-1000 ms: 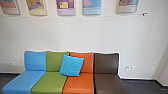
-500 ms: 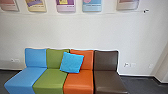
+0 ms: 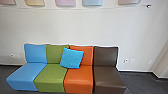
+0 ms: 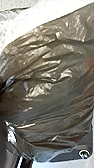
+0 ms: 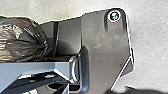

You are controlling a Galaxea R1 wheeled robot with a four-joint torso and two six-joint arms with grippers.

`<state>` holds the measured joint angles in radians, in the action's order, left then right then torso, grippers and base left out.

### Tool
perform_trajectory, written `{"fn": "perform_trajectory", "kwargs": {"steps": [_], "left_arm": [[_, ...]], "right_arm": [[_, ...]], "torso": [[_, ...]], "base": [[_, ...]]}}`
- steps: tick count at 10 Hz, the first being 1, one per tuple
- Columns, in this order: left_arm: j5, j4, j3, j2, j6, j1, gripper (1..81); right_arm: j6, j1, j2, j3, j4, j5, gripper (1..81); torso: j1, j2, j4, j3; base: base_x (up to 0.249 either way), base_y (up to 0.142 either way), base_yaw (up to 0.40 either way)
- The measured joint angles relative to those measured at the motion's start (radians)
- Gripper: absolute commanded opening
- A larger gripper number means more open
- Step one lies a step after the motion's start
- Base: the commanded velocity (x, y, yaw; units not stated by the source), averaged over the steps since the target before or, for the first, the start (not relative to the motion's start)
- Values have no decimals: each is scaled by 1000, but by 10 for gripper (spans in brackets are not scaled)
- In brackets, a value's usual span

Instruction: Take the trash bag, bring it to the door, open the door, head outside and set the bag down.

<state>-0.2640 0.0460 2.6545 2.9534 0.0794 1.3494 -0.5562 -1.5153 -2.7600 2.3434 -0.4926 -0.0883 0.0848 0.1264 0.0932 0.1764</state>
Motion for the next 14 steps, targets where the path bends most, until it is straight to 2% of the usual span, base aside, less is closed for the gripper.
{"fn": "perform_trajectory", "kwargs": {"steps": [2, 3, 5, 6, 11, 14], "left_arm": [[0, 0, 0, 0, 0, 5, 10], [0, 0, 0, 0, 0, 4, 10], [3, 0, 0, 2, 0, 7, 10], [3, 0, 1, 4, 0, 7, 10], [-1, 0, 23, 29, 0, 16, 10], [-1, 2, 82, 47, 0, 16, 10]], "right_arm": [[0, -3, -16, 4, 0, 3, 811], [0, -2, -16, 9, 0, 0, 811], [0, -9, -17, 9, 0, 0, 811], [0, -15, -19, 9, 0, 1, 811], [-3, -30, -94, 54, 3, 2, 811], [-7, -45, -170, 183, 4, 3, 811]], "torso": [[-16, -25, 6, -34], [-19, -31, 11, -69], [-24, -35, 13, -136], [-25, -35, 13, -148], [-26, -35, 13, -158], [-27, -35, 13, -158]], "base": [[0, 0, 0], [0, 0, 0], [0, 0, 0], [0, 0, 0], [0, 0, 0], [0, 0, 0]]}}
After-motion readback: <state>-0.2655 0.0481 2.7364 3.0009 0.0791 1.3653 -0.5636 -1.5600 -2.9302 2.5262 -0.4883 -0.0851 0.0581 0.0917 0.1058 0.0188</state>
